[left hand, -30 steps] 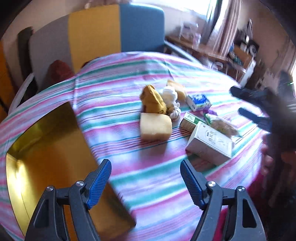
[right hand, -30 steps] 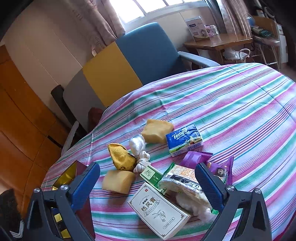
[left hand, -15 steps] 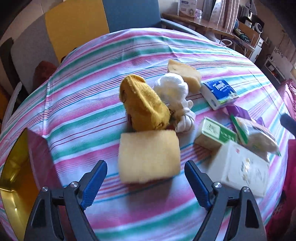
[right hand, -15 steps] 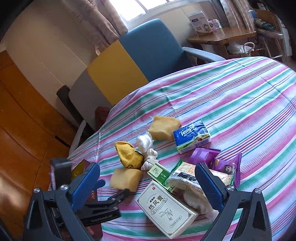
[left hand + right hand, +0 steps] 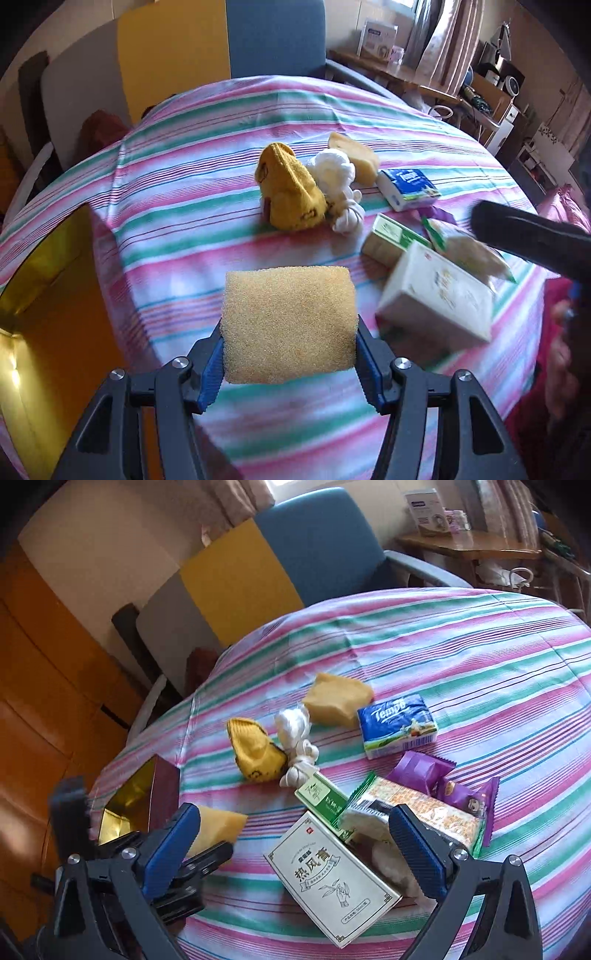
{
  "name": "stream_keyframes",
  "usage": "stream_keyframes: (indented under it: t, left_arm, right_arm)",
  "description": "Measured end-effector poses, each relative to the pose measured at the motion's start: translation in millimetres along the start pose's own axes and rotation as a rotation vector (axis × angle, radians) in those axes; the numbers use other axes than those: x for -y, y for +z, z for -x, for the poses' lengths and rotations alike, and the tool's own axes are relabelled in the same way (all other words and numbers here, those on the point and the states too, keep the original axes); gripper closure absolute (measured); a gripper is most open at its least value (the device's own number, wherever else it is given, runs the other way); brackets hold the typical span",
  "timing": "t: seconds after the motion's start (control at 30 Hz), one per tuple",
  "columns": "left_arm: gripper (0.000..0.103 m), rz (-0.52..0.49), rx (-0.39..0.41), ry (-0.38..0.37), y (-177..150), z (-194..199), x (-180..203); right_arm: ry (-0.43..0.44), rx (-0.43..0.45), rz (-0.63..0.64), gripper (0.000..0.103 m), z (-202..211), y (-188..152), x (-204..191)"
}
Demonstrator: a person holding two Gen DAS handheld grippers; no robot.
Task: Organize objects
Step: 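Carry the beige sponge over the gold tray and release it with the left gripper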
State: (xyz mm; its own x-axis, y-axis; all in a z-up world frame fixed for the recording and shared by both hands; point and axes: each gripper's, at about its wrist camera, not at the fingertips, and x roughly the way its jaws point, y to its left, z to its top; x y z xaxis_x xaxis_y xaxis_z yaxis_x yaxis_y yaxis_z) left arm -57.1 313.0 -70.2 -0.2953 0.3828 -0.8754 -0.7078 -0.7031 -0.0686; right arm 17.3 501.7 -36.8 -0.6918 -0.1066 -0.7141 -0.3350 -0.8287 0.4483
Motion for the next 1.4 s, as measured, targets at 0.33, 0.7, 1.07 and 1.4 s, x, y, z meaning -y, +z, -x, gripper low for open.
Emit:
stream_keyframes:
  t: [0.33,0.7,1.07,1.4]
  left_arm:
    - [0.041,0.046,0.075,-0.018,-33.7,59.9,-17.3]
    - [0.041,0.341,0.122,0.097,-90.4,112.7,-145.1]
    - [0.041,0.517,0.110,0.243,-119.4,109.0,-265.4]
    - [0.041,0.502,0.069,0.278,-85.5,67.8,-299.6]
  right_arm:
    - [-0.057,-0.176,0.070,0.001,-29.0,-15.0,-8.8]
    - [-0.250,-0.299,0.278,0.049,-60.9,-39.1,-28.8]
    - [-0.307,-0.290,0.357,0.051,-66.8,-51.5,-38.1]
    - [-0.322,-0.275,0.378,0.051,-69.4,-53.7,-43.1]
